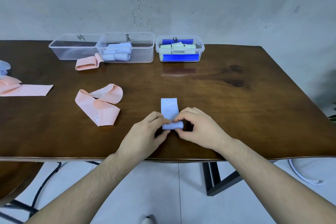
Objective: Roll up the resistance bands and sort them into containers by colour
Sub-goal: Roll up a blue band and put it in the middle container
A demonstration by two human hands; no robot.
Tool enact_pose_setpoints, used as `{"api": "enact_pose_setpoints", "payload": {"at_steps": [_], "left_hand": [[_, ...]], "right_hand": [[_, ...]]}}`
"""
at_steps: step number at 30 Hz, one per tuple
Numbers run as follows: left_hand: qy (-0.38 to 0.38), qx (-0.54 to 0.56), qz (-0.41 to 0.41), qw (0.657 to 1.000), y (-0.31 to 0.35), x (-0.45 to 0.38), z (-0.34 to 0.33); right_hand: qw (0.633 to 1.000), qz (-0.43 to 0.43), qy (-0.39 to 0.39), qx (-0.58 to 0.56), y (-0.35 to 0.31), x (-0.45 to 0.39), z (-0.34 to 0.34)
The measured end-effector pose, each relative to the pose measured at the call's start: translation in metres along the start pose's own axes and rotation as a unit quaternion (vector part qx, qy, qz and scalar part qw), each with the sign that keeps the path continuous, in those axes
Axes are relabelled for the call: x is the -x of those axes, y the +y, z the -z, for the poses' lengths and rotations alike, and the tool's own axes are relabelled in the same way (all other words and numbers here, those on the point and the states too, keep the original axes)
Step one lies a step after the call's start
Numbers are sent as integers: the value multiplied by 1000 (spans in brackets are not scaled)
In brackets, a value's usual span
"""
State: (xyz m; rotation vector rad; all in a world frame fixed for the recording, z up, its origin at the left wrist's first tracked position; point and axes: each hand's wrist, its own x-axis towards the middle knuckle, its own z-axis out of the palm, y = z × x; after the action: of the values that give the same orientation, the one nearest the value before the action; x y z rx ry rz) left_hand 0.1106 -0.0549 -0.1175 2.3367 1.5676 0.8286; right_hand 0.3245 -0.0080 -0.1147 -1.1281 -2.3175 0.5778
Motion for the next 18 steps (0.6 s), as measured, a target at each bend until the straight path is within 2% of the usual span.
{"api": "enact_pose_setpoints", "payload": {"at_steps": [10,18], "left_hand": [[13,-22,3,1000,-4,-5,-2],[11,-18,0,1000,-5,-7,-2]], "right_hand": [[1000,-1,16,25,3,0,-1],[999,-27,26,-2,7,-5,-2]]}}
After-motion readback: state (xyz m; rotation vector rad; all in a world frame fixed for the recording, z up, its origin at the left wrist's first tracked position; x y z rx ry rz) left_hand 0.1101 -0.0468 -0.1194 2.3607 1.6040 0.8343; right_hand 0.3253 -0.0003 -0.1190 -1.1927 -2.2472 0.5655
